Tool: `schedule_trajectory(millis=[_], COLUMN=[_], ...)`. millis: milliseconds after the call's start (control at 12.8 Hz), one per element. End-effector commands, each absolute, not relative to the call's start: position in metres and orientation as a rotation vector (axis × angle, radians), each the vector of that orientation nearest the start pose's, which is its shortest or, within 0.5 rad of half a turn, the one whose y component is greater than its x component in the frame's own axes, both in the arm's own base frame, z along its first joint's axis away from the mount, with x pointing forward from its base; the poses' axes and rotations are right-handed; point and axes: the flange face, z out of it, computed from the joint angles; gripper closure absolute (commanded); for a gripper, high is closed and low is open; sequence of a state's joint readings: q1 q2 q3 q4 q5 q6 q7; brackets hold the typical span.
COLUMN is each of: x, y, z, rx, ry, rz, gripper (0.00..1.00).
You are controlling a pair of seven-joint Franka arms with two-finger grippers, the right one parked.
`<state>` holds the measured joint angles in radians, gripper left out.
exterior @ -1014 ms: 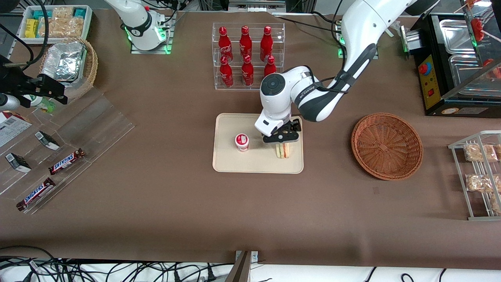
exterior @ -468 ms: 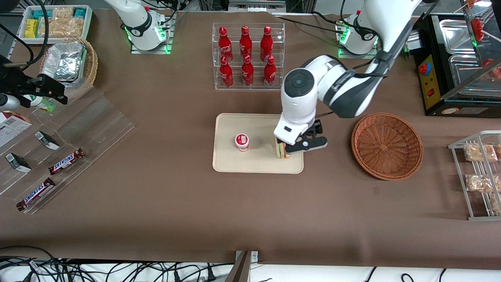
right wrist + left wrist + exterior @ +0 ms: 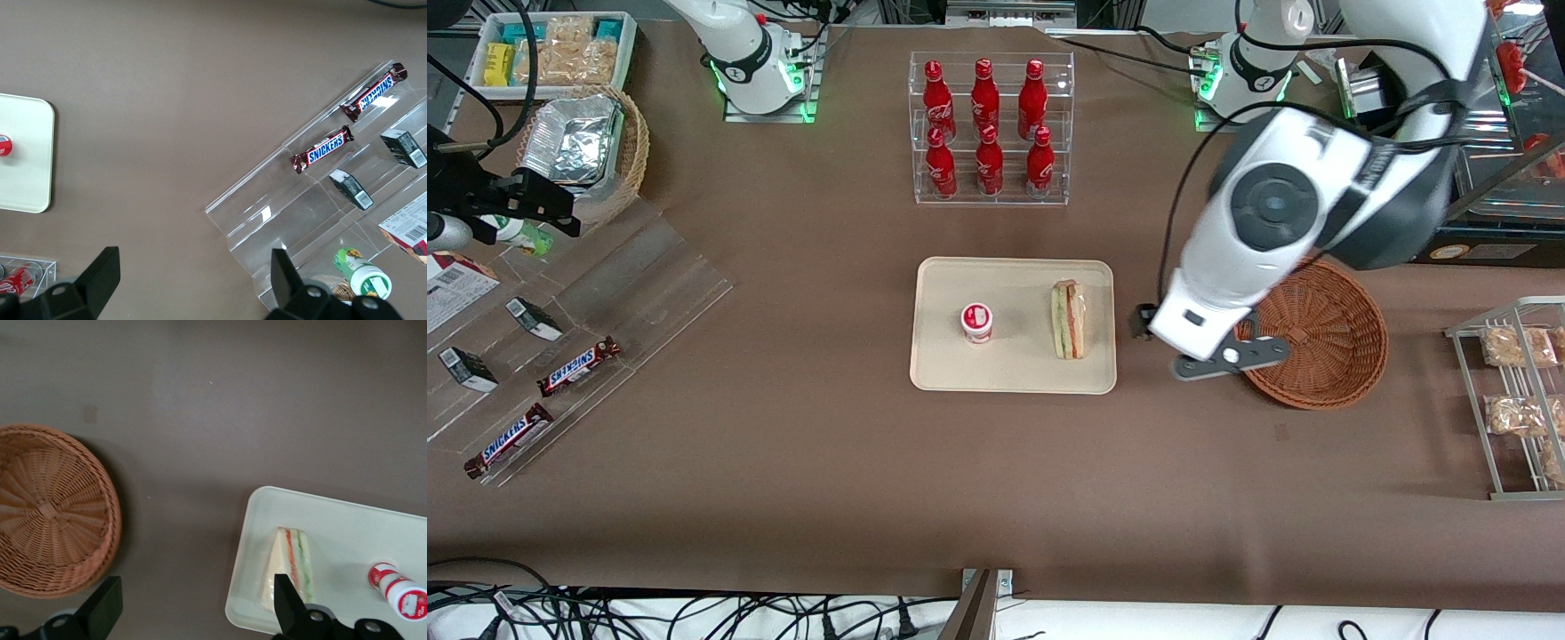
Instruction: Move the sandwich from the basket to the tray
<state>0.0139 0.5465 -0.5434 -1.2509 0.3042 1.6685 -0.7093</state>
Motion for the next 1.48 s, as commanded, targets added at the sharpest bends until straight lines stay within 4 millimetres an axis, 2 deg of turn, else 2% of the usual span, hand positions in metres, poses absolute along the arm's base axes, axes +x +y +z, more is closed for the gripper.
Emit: schedule_trajectory(millis=[0,156,468,702,858,936,1014,1170,1404], x=[0.659,0.667,0.673,0.679,0.682,0.683,0.683,0.687,0.693], y=[-0.201,-0.172,-0.132,-0.083,-0.063,-0.059,-0.063,-0.044,-0.034], z=[0.492,0.492,0.490,0.489,0.485,0.482,0.481,0.466,0.474], rx=[-3.085,-3.092,-3.094,-3.099,-3.105,-3.109,-3.112,-3.132,-3.151], ry=[-0.258,-0.212,-0.093,-0.006,0.028,0.058,0.118,0.084,0.081], rz=[0.068,0.080,0.117,0.154,0.168,0.171,0.173,0.223,0.197], gripper=[0.00,0.00,0.00,0.00,0.00,0.00,0.00,0.00,0.00])
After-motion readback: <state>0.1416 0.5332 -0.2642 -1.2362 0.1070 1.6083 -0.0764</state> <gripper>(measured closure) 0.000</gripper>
